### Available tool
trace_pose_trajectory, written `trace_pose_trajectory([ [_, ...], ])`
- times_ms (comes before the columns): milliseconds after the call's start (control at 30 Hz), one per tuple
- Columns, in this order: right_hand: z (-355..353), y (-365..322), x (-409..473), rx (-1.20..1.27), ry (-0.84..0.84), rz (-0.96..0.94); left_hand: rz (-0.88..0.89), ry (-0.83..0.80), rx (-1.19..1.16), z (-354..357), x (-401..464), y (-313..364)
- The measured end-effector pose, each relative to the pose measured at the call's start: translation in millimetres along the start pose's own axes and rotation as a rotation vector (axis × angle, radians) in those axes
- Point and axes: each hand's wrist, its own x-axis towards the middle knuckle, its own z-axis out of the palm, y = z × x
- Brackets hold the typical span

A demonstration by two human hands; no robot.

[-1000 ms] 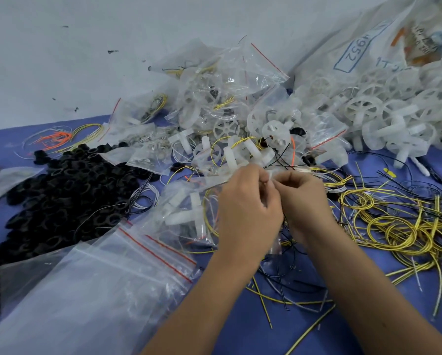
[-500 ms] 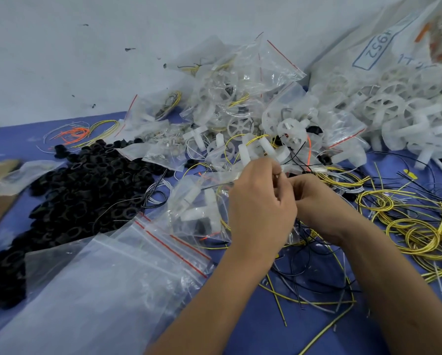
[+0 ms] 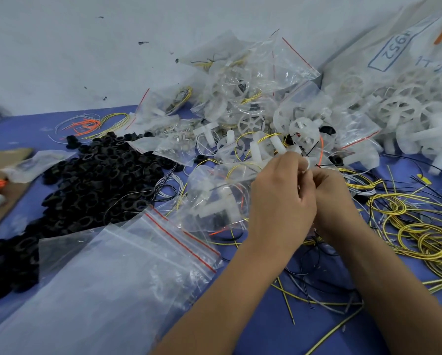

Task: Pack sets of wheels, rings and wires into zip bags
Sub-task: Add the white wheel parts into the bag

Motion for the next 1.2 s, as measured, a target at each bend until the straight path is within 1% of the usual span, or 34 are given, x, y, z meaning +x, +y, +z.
trace_pose_trajectory([
  [133, 3.1, 0.8, -1.6, 0.329, -0.179, 0.141, 0.021, 0.014, 0.014, -0.6, 1.5, 1.7],
  [200, 1.9, 2.8, -2.0, 0.426, -0.270, 0.221, 0.046, 0.000, 0.033, 0.7, -0.5, 0.9],
  [233, 0.5, 3.6, -2.4, 0.443, -0.279, 0.249, 0.055, -0.009, 0.041, 1.0, -1.4, 0.2],
  [300, -1.9, 6.6, -1.2, 0.386, -0.253, 0.236, 0.066, -0.022, 0.038, 0.2, -1.1, -0.7],
  [333, -4.3, 9.0, 0.5, 0.309, -0.216, 0.206, 0.071, -0.016, 0.027, -1.5, 0.5, -0.8],
  [400, -8.0, 10.9, 4.9, 0.173, -0.109, 0.167, 0.081, 0.025, 0.006, -8.6, 7.4, -3.7],
  [467, -11.2, 14.3, 10.4, 0.140, 0.024, 0.168, 0.060, 0.043, 0.018, -19.6, 18.4, -13.9],
  [533, -14.6, 18.8, 15.9, 0.204, 0.141, 0.250, -0.036, 0.001, 0.049, -32.8, 29.4, -29.1],
  [567, -15.8, 19.0, 17.4, 0.271, 0.167, 0.310, -0.109, -0.018, 0.053, -39.2, 33.9, -37.7],
  [600, -16.3, 20.2, 19.2, 0.328, 0.154, 0.360, -0.191, -0.030, 0.047, -45.6, 37.9, -46.1],
  [633, -17.4, 19.5, 19.5, 0.356, 0.101, 0.395, -0.275, -0.039, 0.026, -51.7, 41.2, -53.3],
  [700, -18.9, 14.5, 18.8, 0.326, -0.049, 0.423, -0.392, -0.067, -0.051, -60.9, 45.5, -61.8],
  [767, -17.0, 12.2, 13.6, 0.233, -0.199, 0.385, -0.420, -0.089, -0.096, -65.5, 48.2, -63.6],
  [867, -11.3, 16.8, 7.5, 0.070, -0.383, 0.247, -0.448, -0.102, -0.071, -67.1, 50.3, -61.4],
  [933, -3.7, 16.2, 4.6, 0.021, -0.476, 0.157, -0.451, -0.151, 0.048, -67.3, 50.4, -60.6],
  [1000, 4.9, 14.5, 1.2, 0.011, -0.527, 0.090, -0.462, -0.195, 0.196, -67.7, 50.2, -60.4],
  [1067, 11.9, 14.6, -1.0, 0.024, -0.535, 0.067, -0.485, -0.217, 0.312, -68.6, 51.4, -60.4],
  [1100, 14.2, 15.2, -1.3, 0.031, -0.511, 0.065, -0.494, -0.232, 0.379, -69.2, 52.0, -59.9],
  [1133, 15.7, 15.5, -1.1, 0.036, -0.455, 0.061, -0.493, -0.248, 0.455, -69.9, 52.5, -58.5],
  [1200, 15.9, 14.8, 0.3, 0.035, -0.267, 0.036, -0.467, -0.259, 0.579, -72.3, 53.7, -56.7],
])
